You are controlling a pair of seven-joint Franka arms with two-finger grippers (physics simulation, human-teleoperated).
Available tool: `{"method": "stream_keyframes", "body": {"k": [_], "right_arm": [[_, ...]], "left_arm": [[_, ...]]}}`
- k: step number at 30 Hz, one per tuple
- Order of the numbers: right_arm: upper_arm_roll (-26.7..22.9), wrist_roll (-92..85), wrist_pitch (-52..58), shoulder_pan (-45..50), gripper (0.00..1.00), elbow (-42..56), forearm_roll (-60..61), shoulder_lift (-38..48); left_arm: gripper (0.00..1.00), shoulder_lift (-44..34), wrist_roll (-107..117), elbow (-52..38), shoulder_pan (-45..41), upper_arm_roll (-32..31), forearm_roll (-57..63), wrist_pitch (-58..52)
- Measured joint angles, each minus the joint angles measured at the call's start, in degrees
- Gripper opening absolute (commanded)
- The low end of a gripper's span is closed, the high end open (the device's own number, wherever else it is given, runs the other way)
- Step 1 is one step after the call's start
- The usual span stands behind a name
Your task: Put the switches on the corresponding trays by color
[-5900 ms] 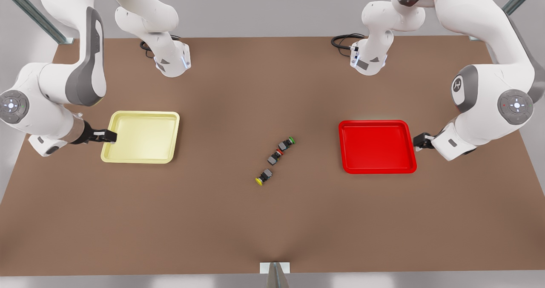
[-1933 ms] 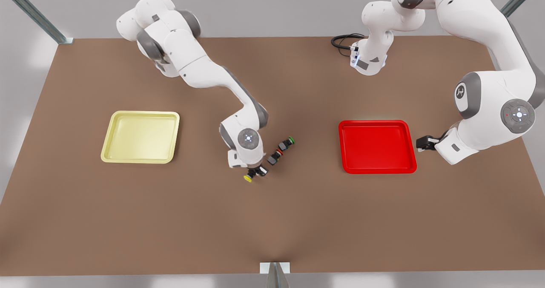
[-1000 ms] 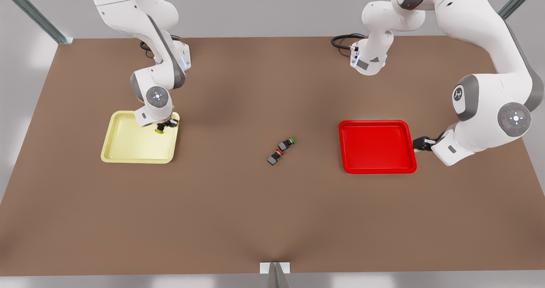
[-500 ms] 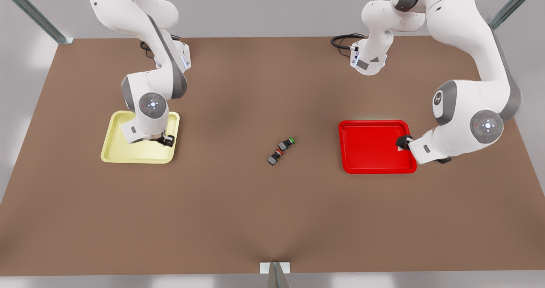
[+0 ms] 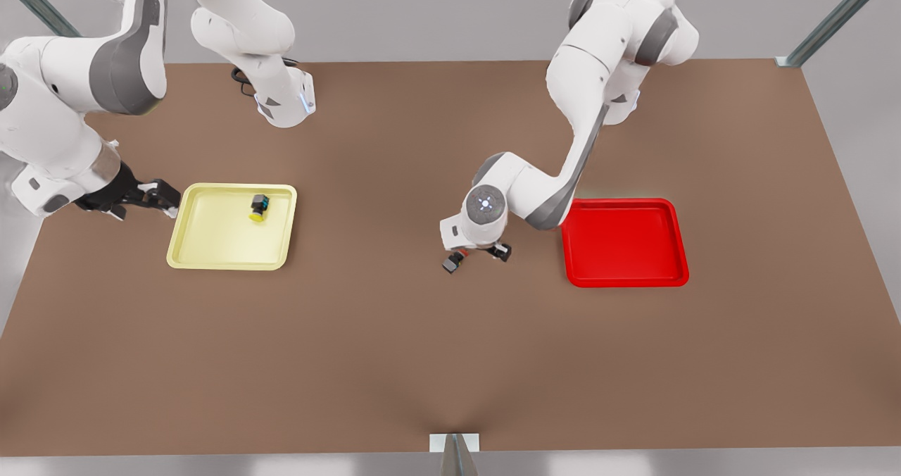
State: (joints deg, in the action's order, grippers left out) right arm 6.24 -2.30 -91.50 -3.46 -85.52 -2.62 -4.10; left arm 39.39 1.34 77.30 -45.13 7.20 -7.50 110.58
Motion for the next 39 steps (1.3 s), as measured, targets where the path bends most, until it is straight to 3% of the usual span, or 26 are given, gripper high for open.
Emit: {"method": "stream_keyframes", "body": {"k": [4, 9, 23, 26, 29, 39], "right_arm": [[-0.03, 0.01, -0.57, -5.85, 1.0, 0.09, -0.02, -0.82], [0.05, -0.07, -1.92, -4.12, 1.0, 3.95, 0.24, -8.83], [0.09, 0.01, -3.07, -3.75, 1.0, 5.54, 0.16, -9.27], [0.09, 0.01, -3.07, -3.73, 1.0, 5.54, 0.24, -9.26], [0.09, 0.01, -3.06, -3.74, 1.0, 5.59, 0.24, -9.18], [0.09, 0.01, -2.98, -3.85, 1.0, 6.07, 0.16, -9.18]], "left_arm": [[1.0, 4.28, 0.06, -0.67, -3.51, 0.0, -0.61, 7.25], [1.0, 8.18, 0.24, -0.92, -4.27, 0.16, -0.77, 10.18], [1.0, 16.07, 0.24, -4.08, -4.27, 0.18, -1.18, 18.18], [0.7, 16.16, 0.24, -4.06, -4.27, 0.09, -1.28, 18.18], [0.59, 16.16, 0.67, -4.05, -4.27, 0.09, -1.4, 18.18], [0.56, 16.16, 1.03, -4.07, -4.75, 0.09, -1.42, 18.18]]}}
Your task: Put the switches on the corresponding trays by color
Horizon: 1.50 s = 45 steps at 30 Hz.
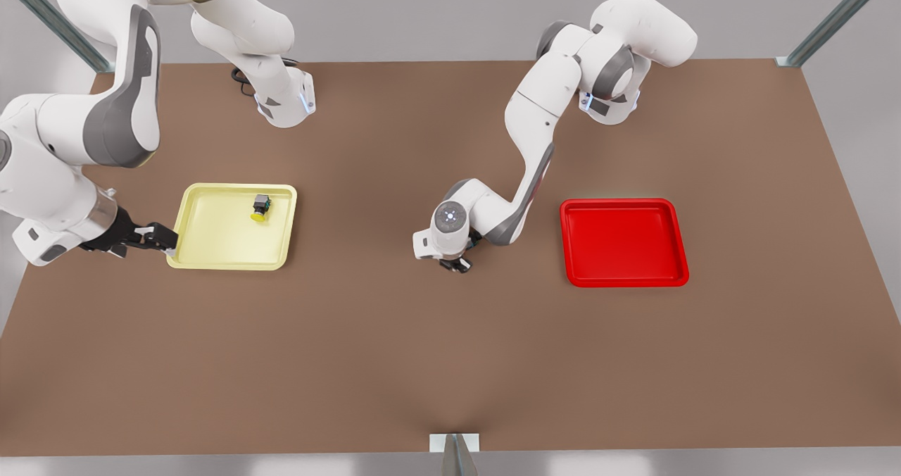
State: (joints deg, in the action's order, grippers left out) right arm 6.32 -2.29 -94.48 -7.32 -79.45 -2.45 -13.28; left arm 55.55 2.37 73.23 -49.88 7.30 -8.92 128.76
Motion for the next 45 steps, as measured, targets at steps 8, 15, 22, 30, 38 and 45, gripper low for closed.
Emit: {"method": "stream_keyframes", "body": {"k": [8, 15, 22, 30, 38, 45], "right_arm": [[-0.04, 0.0, 0.18, -0.04, 1.0, 0.0, -0.01, 0.09], [0.0, 0.0, 0.18, -0.14, 1.0, 0.0, -0.01, 0.09], [-0.03, 0.0, 0.44, -0.18, 1.0, 0.7, 0.02, 0.12], [-0.06, 0.0, 0.43, -0.25, 1.0, 0.79, -0.01, 0.09], [-0.06, 0.0, 0.26, -0.14, 1.0, 0.79, 0.08, 0.09], [-0.07, 0.0, 0.26, -0.16, 1.0, 0.79, 0.0, 0.09]], "left_arm": [[0.54, -0.09, 0.52, 0.02, -0.05, 0.0, 0.01, 0.0], [0.5, -0.09, 0.58, -0.02, -0.05, 0.0, 0.44, -0.04], [0.51, -1.55, 0.78, -0.02, 0.04, 0.22, 1.19, -0.86], [0.51, -10.28, -3.34, 6.56, 0.58, 6.04, 1.38, -7.17], [0.51, -26.65, -22.0, 37.35, 0.59, 15.52, 0.91, 7.13], [0.51, -35.27, -33.51, 56.92, 0.45, 21.7, 0.92, 16.51]]}}
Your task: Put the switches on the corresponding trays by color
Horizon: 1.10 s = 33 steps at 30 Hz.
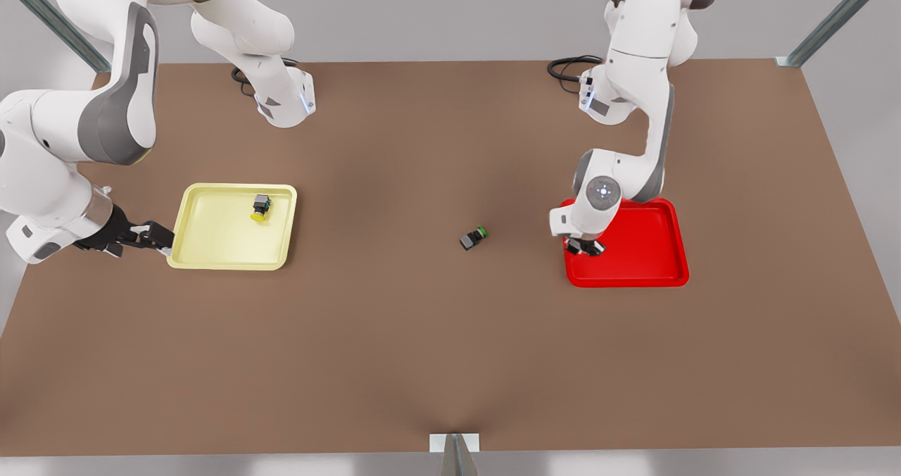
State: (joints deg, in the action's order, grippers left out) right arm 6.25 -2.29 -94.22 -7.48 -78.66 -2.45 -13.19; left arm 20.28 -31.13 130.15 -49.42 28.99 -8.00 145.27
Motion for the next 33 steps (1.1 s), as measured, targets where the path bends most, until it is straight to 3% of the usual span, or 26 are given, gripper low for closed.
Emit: {"method": "stream_keyframes", "body": {"k": [5, 6, 7, 10, 15, 17, 21, 24, 26, 27, 29, 30, 32, 33], "right_arm": [[-0.01, 0.0, 0.0, 0.0, 1.0, 0.0, -0.01, 0.0], [-0.01, 0.0, -0.05, 0.01, 1.0, 0.0, -0.01, 0.0], [0.06, -0.05, -0.03, -0.02, 1.0, 0.0, -0.01, 0.0], [-0.01, 0.0, -0.09, 0.0, 1.0, 0.0, -0.01, 0.0], [0.04, 0.0, 0.08, -0.1, 1.0, 0.34, 0.07, 0.0], [-0.01, -0.07, 0.18, -0.23, 1.0, 0.44, 0.07, 0.08], [-0.82, 0.0, 1.04, -1.51, 1.0, 0.47, 0.18, 2.79], [-0.8, -0.29, 1.71, -2.52, 1.0, 0.73, 1.05, 2.82], [-0.88, -0.5, 1.76, -3.23, 1.0, 0.75, 0.92, 2.81], [-0.9, -0.53, 1.76, -3.88, 1.0, 0.77, 1.04, 2.81], [-0.86, -0.45, 3.52, -3.27, 1.0, 0.79, 1.12, 2.99], [-0.89, -0.05, 3.85, -3.59, 1.0, 0.87, 1.13, 3.04], [-1.24, -0.09, 4.01, -3.88, 1.0, 0.88, 1.4, 3.95], [-1.24, -0.16, 4.68, -3.7, 1.0, 0.88, 1.4, 3.98]], "left_arm": [[0.53, 0.57, -4.05, 5.23, -0.11, 3.36, 1.71, 3.42], [0.66, 0.92, -3.86, 5.39, -0.12, 3.51, 3.37, 3.44], [1.0, 1.27, -5.0, 5.37, -0.08, 3.46, 2.06, 2.8], [1.0, 1.69, -5.51, 5.26, 0.04, 3.69, -8.38, 2.06], [1.0, -1.65, -4.17, 2.8, -0.12, 4.51, -4.66, -3.05], [1.0, -1.53, 3.88, -8.34, -0.01, 5.3, -3.49, -13.67], [1.0, 2.17, 23.36, -24.46, 0.37, 6.89, -4.29, -20.82], [1.0, 5.07, 31.59, -37.3, 5.9, 7.57, -6.21, -24.11], [1.0, 7.76, 34.55, -49.0, 9.6, 8.57, -7.46, -32.79], [1.0, 7.46, 34.76, -52.58, 14.5, 5.3, -7.67, -35.49], [1.0, 4.5, 37.81, -57.1, 29.05, -13.76, -3.71, -40.42], [1.0, 2.83, 38.81, -57.12, 33.91, -20.29, -0.73, -40.99], [1.0, -0.07, 38.96, -57.07, 40.62, -29.03, 4.72, -43.04], [1.0, -0.3, 38.96, -57.03, 41.16, -29.67, 6.84, -43.22]]}}
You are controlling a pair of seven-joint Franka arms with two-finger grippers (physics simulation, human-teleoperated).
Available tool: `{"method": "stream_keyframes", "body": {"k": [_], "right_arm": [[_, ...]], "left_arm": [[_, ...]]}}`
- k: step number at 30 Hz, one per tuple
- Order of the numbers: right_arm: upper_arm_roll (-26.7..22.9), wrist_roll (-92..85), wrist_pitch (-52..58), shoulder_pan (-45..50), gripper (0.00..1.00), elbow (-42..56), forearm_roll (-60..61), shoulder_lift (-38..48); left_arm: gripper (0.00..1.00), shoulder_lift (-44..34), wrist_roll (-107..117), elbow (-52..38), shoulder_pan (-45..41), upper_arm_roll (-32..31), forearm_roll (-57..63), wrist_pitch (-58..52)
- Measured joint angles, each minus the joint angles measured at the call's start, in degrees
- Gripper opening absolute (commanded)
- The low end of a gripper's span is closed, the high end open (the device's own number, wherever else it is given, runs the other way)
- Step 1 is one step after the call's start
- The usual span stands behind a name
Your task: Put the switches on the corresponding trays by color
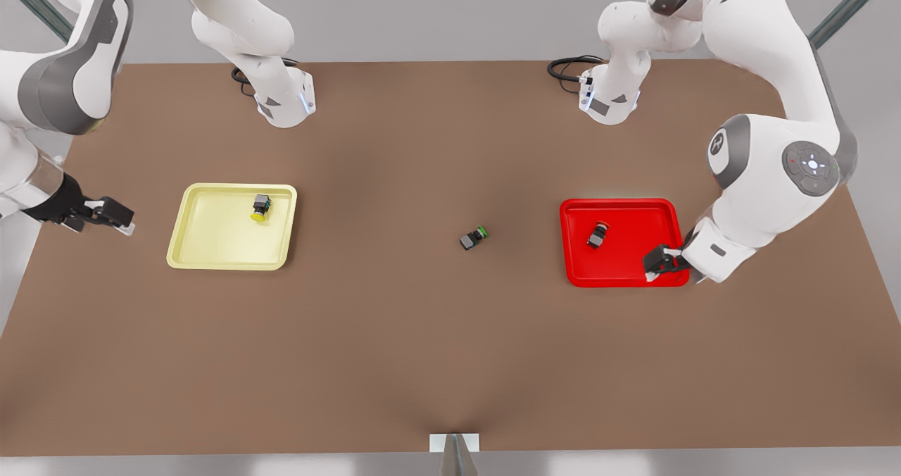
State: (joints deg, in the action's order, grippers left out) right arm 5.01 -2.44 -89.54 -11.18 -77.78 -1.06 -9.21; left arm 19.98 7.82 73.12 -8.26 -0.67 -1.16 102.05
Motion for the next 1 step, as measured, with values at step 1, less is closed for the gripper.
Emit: {"method": "stream_keyframes", "body": {"k": [1], "right_arm": [[0.16, -0.11, 0.0, 0.11, 1.0, 0.0, 0.0, -0.03]], "left_arm": [[1.0, -0.1, 0.0, 0.24, -0.01, -0.03, 1.6, -0.01]]}}
